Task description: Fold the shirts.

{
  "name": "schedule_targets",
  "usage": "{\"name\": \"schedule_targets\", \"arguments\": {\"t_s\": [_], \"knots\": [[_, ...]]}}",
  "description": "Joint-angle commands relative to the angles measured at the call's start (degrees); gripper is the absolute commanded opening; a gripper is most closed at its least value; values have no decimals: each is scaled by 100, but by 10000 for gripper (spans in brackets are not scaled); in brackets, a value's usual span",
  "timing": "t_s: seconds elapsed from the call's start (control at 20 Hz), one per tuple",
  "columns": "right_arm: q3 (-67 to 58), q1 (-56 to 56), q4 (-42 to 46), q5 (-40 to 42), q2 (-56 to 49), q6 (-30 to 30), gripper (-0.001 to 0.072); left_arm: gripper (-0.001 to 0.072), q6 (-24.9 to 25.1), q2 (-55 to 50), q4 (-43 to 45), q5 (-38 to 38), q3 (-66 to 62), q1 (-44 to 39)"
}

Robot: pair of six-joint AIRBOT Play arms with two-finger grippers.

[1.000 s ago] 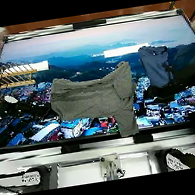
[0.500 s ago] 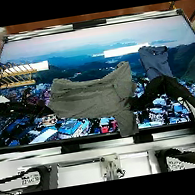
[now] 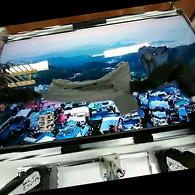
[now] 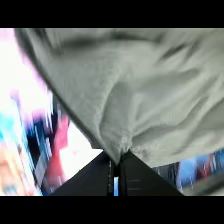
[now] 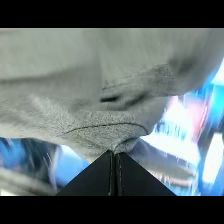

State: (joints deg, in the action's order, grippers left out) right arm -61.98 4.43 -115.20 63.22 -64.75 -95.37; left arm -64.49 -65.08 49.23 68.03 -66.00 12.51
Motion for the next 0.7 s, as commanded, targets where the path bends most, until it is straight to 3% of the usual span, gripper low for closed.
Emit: {"name": "schedule_targets", "arguments": {"t_s": [0.0,0.1,0.2,0.3,0.35,0.5,0.65], "knots": [[-1547,-149,380,-385,1322,-175,56,31,400,1314,0,-494,-1394,-2],[-2509,-181,511,-994,1928,-192,56,31,306,2000,-2,-1139,-2197,-2],[-3274,-181,450,-1392,2330,-334,56,31,-203,2566,-4,-1681,-2706,-4],[-3799,-181,459,-1639,2603,-354,56,31,-638,3067,-2,-1969,-2870,-2],[-3950,-181,459,-1749,2695,-354,56,31,-629,3303,2,-2011,-2872,-2],[-4111,-181,498,-1668,2852,-345,56,31,-636,3668,175,-1996,-2872,-2],[-4111,-181,844,-909,2824,-201,56,31,-931,3716,758,-1768,-2872,-2]]}}
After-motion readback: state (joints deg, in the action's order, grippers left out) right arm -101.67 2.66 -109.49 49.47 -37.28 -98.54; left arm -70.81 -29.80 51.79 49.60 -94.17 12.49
